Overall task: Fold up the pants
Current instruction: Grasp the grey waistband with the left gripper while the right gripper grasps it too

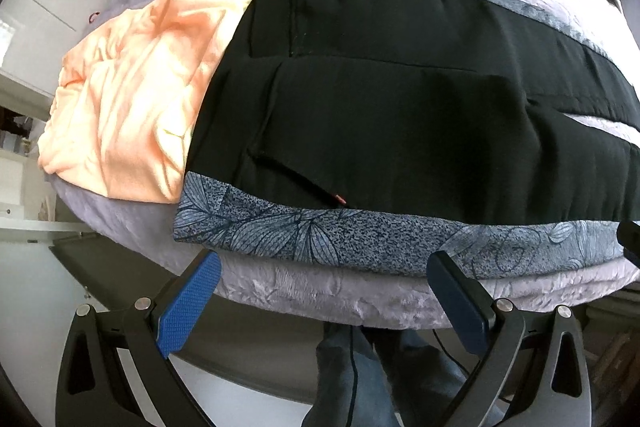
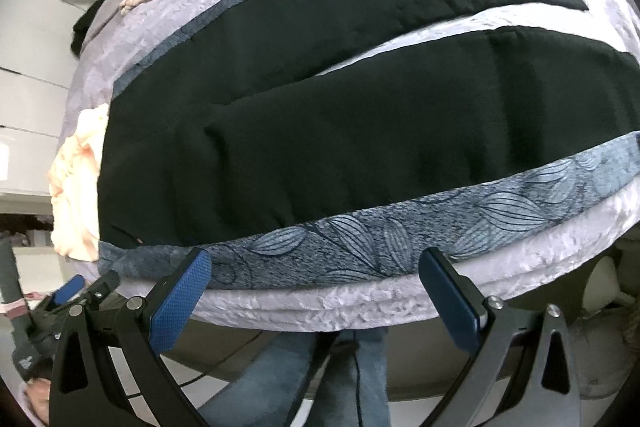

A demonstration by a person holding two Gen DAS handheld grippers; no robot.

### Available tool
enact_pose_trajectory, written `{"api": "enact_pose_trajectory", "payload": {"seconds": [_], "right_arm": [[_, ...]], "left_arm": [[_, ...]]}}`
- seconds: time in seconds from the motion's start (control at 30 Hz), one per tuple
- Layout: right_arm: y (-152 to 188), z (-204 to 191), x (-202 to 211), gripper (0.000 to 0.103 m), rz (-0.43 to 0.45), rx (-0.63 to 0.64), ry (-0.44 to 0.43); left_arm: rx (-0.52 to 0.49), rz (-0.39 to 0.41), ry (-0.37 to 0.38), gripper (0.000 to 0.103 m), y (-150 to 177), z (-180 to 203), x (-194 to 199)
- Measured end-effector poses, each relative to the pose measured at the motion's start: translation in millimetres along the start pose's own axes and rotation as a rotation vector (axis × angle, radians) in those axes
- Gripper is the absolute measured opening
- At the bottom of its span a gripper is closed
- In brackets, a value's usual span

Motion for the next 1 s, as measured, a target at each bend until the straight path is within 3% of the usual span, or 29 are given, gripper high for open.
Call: {"api": "enact_pose_trajectory", "payload": {"seconds": [0.13,0.17,0.3,0.4,0.53,0.67,0.8,0.93,0.97,1.0], "right_arm": [[-2.5,5.1,-11.1,0.103,-0.004,-0.053,-0.132],[-2.9,6.3,-14.4,0.103,-0.001,-0.068,-0.18],[5.9,13.0,-42.5,0.102,-0.026,-0.195,-0.549],[20.1,13.5,-67.2,0.1,-0.084,-0.24,-0.69],[34.9,17.8,-93.9,0.1,-0.133,-0.264,-0.701],[33.8,24.5,-102.3,0.1,-0.114,-0.302,-0.706],[17.2,22.7,-96.6,0.1,-0.054,-0.282,-0.722],[17.6,22.1,-109.7,0.098,-0.07,-0.241,-0.68],[18.6,23.5,-112.2,0.096,-0.074,-0.245,-0.671],[20.4,26.2,-113.2,0.084,-0.076,-0.269,-0.653]], "left_arm": [[0.041,0.005,0.055,0.103,-4.6,-9.1,-8.4],[0.083,-0.003,0.107,0.103,-7.2,-17.4,-12.3],[0.176,-0.011,0.228,0.103,-10.9,-45.7,-27.8],[0.22,-0.043,0.283,0.103,-8.6,-66.8,-45.8],[0.3,-0.094,0.352,0.103,-1.4,-88.4,-69.5],[0.353,-0.135,0.431,0.103,-3.1,-91.8,-92.1],[0.364,-0.108,0.493,0.103,-13.4,-83.3,-92.7],[0.377,-0.112,0.513,0.103,-23.2,-79.8,-100.2],[0.386,-0.113,0.506,0.099,-23.3,-79.8,-102.7],[0.395,-0.113,0.485,0.087,-24.2,-79.0,-101.6]]}}
Point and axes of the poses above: each gripper's, at about its wrist camera, not at the fingertips, and x roughly against the way its jaws point, z to its right, y to its underside, the point moved 1 cm from there along -x, roughly the way its jaws point, and after that the axes turned 12 degrees about x, right-handed, at the moved point
